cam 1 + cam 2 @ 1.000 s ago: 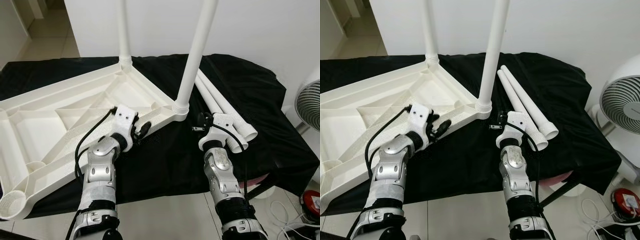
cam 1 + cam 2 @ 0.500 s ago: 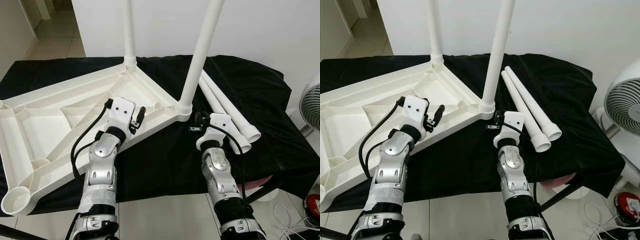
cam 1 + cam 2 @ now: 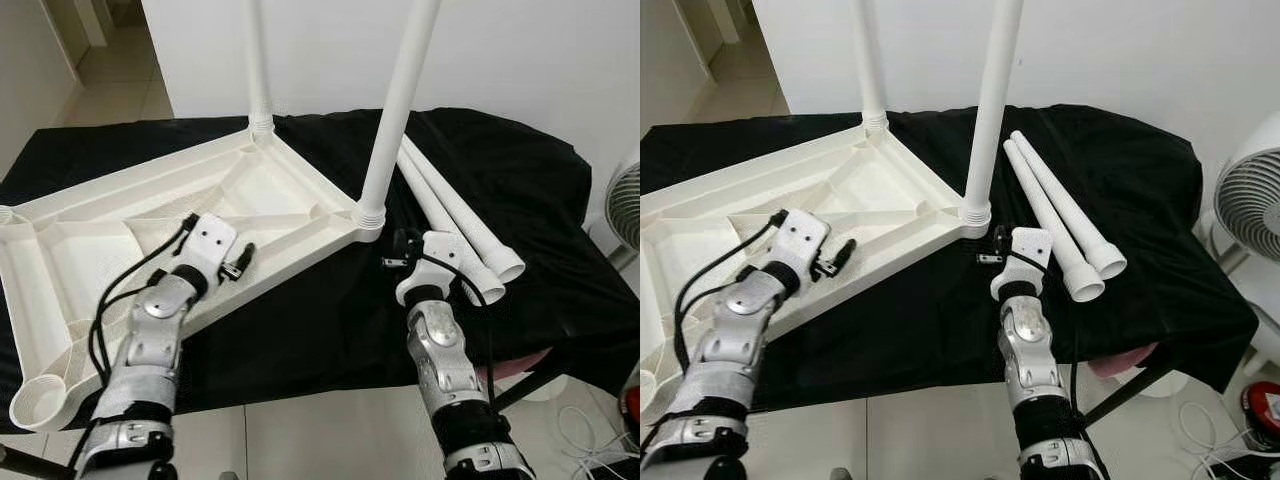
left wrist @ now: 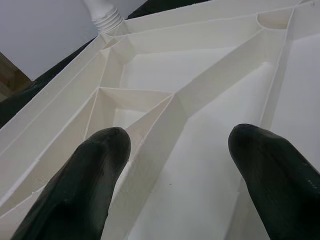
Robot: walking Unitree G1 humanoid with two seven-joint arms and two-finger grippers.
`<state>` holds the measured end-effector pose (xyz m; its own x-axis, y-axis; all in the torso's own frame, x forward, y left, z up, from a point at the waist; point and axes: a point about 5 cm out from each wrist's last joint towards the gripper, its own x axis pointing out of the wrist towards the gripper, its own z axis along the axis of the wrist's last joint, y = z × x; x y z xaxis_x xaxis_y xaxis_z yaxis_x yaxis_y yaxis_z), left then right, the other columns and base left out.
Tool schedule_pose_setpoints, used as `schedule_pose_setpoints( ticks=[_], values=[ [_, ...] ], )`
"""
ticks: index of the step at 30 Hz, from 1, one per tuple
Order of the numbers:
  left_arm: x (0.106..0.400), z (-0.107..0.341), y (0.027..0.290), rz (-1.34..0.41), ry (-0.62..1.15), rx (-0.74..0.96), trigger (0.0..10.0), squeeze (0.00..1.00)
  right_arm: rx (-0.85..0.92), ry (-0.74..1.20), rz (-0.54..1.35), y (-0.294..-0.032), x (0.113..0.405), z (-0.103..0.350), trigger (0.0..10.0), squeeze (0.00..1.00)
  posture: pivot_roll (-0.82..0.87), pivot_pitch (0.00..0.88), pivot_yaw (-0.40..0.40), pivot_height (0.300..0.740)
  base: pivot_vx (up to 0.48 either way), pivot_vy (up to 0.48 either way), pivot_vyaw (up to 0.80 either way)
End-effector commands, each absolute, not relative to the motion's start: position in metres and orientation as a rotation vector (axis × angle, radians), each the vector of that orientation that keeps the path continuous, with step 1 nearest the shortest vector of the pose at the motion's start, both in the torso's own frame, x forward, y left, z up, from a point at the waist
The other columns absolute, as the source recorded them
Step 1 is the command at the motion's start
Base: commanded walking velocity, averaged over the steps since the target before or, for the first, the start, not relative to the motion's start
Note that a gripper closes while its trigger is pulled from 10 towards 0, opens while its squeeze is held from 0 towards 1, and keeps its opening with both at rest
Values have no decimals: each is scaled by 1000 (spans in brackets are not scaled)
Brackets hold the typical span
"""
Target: Building children table
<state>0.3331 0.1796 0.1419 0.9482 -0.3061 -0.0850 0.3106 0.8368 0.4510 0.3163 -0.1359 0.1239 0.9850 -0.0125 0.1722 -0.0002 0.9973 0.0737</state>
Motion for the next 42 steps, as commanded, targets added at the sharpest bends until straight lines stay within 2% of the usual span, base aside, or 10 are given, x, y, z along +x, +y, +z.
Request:
schedule_pose_setpoints(
  ticks=[1,5,15,26,32,38,42],
  values=[
    [331,139,188,-362,38,530,10000,0,77,-185,-23,-138,313,124,10000,0,-80,0,56,740,0,0,0],
    [328,137,195,-410,65,563,10000,0,78,-184,-27,-139,312,124,10000,0,-78,0,57,740,0,0,0],
    [316,138,210,-538,109,467,10000,0,76,-178,-28,-139,312,122,10000,0,-65,0,59,740,0,0,0],
    [306,130,237,-575,221,494,10000,0,80,-175,-32,-138,311,121,10000,0,-59,0,70,740,0,0,0],
    [298,115,257,-574,331,444,10000,0,83,-171,-34,-137,311,120,10000,0,-55,0,73,740,0,0,0],
    [293,108,260,-605,398,407,10000,0,83,-169,-35,-137,311,120,10000,0,-55,0,74,740,0,0,0],
    [290,103,257,-632,438,306,10000,0,79,-170,-31,-136,311,120,10000,0,-61,0,72,740,0,0,0]
  ],
)
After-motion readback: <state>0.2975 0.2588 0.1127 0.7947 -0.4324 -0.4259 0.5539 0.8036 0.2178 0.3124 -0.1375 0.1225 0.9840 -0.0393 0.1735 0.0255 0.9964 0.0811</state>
